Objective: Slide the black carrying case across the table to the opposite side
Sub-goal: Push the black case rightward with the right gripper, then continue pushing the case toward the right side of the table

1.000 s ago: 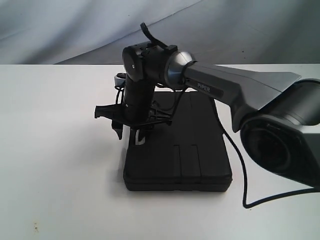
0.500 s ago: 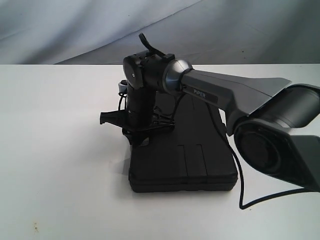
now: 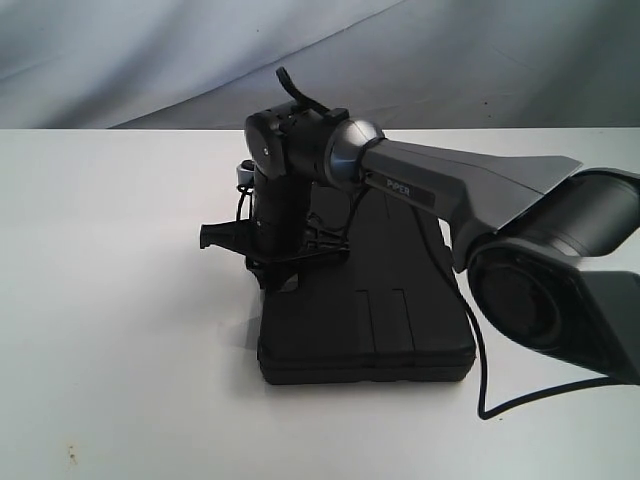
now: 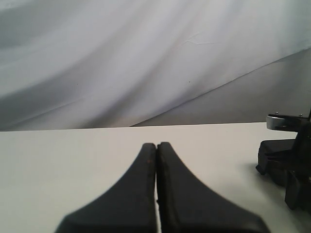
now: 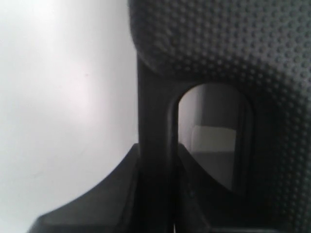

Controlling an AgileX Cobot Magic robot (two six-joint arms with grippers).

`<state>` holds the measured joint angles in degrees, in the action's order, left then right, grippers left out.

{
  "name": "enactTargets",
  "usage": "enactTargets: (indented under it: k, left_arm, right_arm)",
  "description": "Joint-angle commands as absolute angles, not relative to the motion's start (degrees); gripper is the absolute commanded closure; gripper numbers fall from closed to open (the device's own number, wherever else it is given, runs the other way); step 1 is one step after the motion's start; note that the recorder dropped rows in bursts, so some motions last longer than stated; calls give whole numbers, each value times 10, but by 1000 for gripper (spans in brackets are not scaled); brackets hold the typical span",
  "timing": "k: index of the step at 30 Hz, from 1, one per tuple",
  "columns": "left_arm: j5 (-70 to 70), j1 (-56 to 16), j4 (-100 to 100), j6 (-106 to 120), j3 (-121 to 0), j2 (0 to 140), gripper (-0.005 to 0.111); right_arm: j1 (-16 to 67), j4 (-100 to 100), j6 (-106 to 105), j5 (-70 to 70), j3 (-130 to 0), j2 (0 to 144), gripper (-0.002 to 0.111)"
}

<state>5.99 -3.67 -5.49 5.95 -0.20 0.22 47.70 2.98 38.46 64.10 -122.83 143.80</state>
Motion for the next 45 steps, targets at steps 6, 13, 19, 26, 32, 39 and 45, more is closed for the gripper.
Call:
enactTargets:
  k: [6,13,19,26,32,39,45]
  left_arm:
    - [59,-41,-54,62,0,0,106]
    - [59,-41,-54,62,0,0,106]
    - [59,-41,-54,62,0,0,106]
    - [59,-41,-54,62,0,0,106]
    - [59,-41,-54,62,0,0,106]
    - [59,-41,-54,62,0,0,106]
    - [59,-41,-54,62,0,0,106]
  right_arm:
    - [454,0,380,655,-1227,1436,108]
    - [445,-6,373,662,-1227,1436,108]
    - [439,0,371,661,-1227,1436,108]
    - [430,0,360,663,-1227,1432,108]
    - [415,0,353,667,-1227,1426,108]
    - [398,-4,349,640,-1175,1394,108]
    - [376,11,350,567,-1071,1346,108]
